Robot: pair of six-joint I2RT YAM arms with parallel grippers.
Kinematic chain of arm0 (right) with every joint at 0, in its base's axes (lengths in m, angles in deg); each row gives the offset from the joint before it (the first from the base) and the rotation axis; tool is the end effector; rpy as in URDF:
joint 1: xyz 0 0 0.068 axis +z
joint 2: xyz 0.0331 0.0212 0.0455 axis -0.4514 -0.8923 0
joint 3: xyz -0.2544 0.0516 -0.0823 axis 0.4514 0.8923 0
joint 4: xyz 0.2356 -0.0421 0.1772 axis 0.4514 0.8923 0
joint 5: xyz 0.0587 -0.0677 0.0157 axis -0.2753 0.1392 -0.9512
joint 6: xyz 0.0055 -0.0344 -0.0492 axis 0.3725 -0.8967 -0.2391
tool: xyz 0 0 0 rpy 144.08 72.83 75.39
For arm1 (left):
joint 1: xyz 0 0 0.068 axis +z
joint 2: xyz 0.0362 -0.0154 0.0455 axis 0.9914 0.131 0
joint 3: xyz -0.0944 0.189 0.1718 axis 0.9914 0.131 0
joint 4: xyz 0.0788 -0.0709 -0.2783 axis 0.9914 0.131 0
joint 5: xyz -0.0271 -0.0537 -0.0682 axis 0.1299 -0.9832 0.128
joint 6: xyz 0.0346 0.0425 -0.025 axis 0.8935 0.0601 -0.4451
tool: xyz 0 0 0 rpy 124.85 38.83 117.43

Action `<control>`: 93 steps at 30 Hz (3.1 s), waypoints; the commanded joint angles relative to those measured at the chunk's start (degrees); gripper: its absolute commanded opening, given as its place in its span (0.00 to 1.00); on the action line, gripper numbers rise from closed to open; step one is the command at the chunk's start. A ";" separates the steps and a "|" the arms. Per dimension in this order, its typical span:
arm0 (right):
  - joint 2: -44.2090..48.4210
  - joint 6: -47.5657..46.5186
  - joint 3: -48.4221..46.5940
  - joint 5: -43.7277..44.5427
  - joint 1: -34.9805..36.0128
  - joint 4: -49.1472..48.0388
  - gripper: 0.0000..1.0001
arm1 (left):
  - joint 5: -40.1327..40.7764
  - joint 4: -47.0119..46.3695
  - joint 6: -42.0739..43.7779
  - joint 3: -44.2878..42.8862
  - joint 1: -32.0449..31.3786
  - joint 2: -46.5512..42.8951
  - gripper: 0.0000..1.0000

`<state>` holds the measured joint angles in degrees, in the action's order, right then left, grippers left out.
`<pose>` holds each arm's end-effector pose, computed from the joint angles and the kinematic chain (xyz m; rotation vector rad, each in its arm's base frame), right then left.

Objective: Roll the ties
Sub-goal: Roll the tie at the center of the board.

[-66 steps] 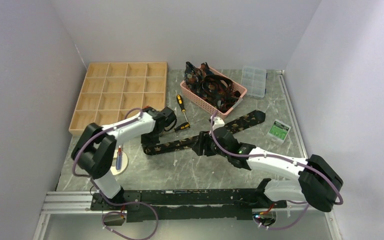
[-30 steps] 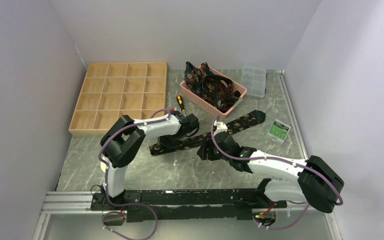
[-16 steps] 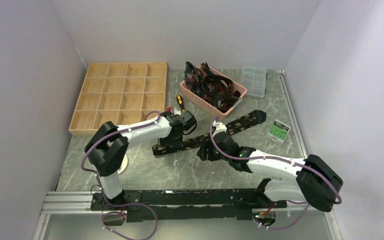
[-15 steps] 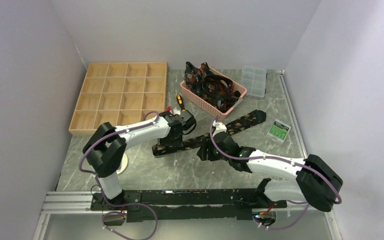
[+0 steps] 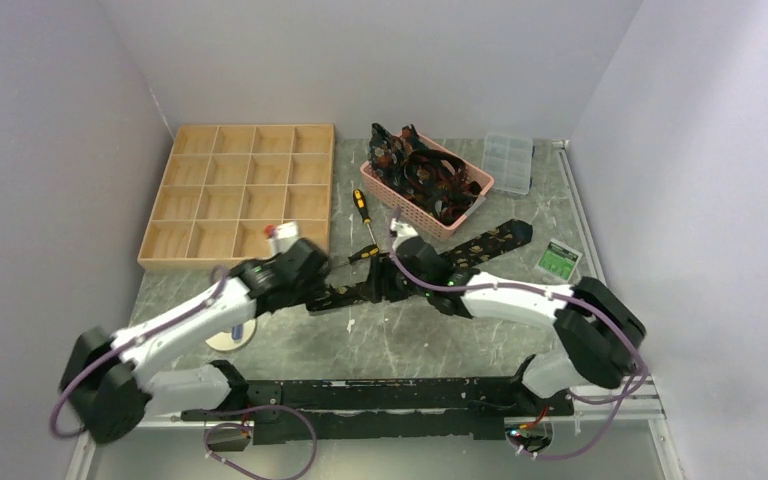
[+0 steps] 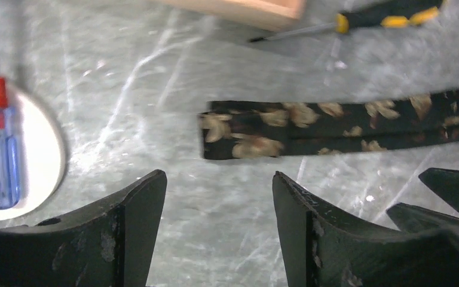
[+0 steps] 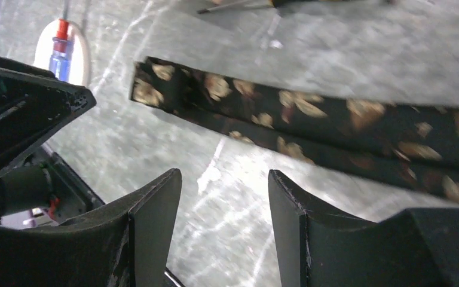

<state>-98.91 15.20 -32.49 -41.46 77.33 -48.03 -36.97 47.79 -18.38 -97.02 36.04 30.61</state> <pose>0.2068 0.2535 0.1640 -0.2986 2.3337 0.8564 0.2024 -0.1840 0.2232 -0.3134 2.4891 -0.0730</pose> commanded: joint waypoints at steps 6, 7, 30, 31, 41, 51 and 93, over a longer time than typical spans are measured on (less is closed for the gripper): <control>-16.02 -0.48 -17.70 -4.30 2.27 -1.04 0.61 | -19.98 -25.73 -0.40 28.80 22.25 -31.32 0.75; -17.26 -0.61 -18.95 -4.50 2.31 -0.63 0.60 | -21.70 -26.67 -0.19 29.66 23.50 -31.61 0.75; -27.01 -1.73 -21.51 -6.60 2.27 -0.91 0.40 | -35.19 -41.00 1.11 37.90 31.58 -22.96 0.72; -26.85 -1.73 -20.97 -6.46 2.21 -1.07 0.39 | -35.47 -41.34 1.31 38.05 31.63 -22.80 0.72; -25.57 -1.47 -15.92 -6.00 1.45 -3.63 0.36 | -39.64 -48.94 2.24 38.15 31.79 -16.88 0.70; -24.90 -0.52 -15.46 -7.99 0.15 -4.62 0.35 | -46.13 -56.60 5.82 37.26 31.73 -11.12 0.64; -10.28 -0.19 -9.12 -0.65 -0.21 -0.80 0.56 | -39.01 -27.67 13.24 24.69 30.21 -5.76 0.03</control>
<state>-116.88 15.62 -44.19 -48.39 77.40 -51.42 -87.24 2.18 -8.13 -66.29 67.62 27.27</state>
